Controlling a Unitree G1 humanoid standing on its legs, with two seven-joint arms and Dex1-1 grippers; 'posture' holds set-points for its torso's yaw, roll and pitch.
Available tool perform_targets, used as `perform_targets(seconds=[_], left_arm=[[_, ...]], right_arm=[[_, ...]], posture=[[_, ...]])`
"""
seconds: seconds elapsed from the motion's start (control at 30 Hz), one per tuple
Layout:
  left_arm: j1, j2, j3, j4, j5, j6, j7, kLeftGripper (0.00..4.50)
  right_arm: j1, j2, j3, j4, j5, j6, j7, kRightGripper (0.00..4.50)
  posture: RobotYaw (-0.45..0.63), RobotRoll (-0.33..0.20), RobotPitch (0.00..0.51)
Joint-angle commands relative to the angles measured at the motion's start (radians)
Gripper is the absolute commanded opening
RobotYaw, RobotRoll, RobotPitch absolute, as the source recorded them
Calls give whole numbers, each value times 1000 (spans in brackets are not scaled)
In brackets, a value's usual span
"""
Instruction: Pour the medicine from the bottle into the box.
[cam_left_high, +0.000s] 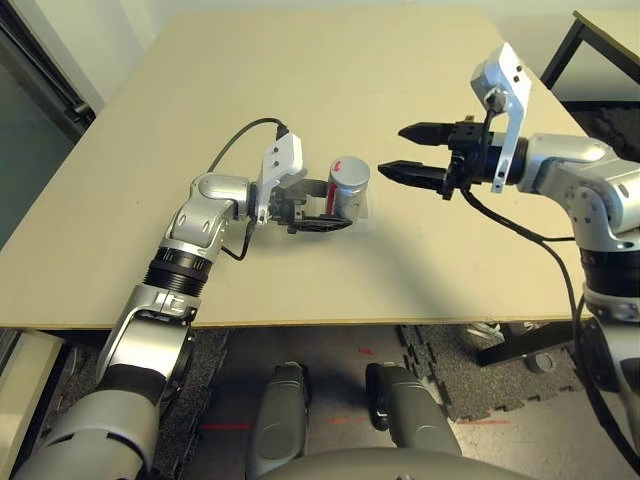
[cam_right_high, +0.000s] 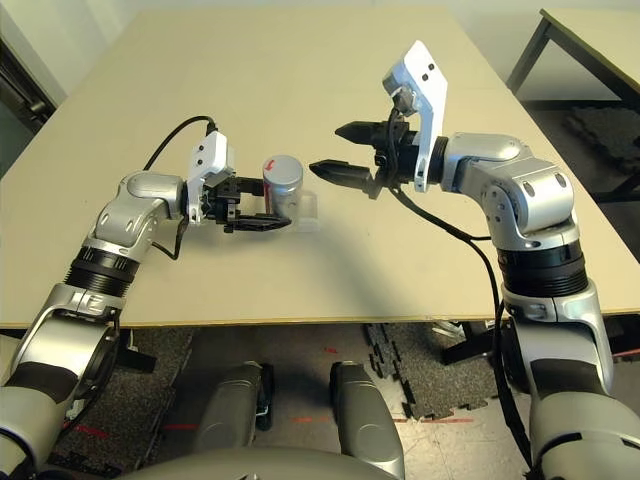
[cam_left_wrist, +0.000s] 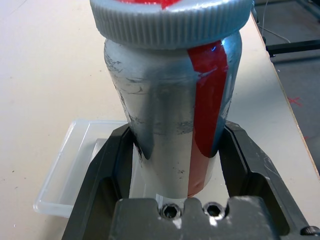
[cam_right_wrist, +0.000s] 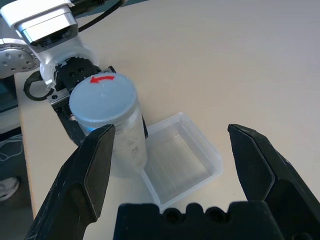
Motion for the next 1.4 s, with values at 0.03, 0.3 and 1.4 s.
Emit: perform_targets(seconds=[0.03,0.3,1.4], left_arm=[[-7,8,6,12,8,-13,-5,2741],[-24,-5,7,31,9,-19,3,2741],[-27,-36,6,24,2,-17,16,2741]], right_arm=[[27,-22,-18,-54,49,25,40,4500],[11,40,-1,-121,124,57,28,4500],[-56,155,130,36,-61,-118,39,4500]], posture=[[37,0,122],[35,0,119],[43,0,117]])
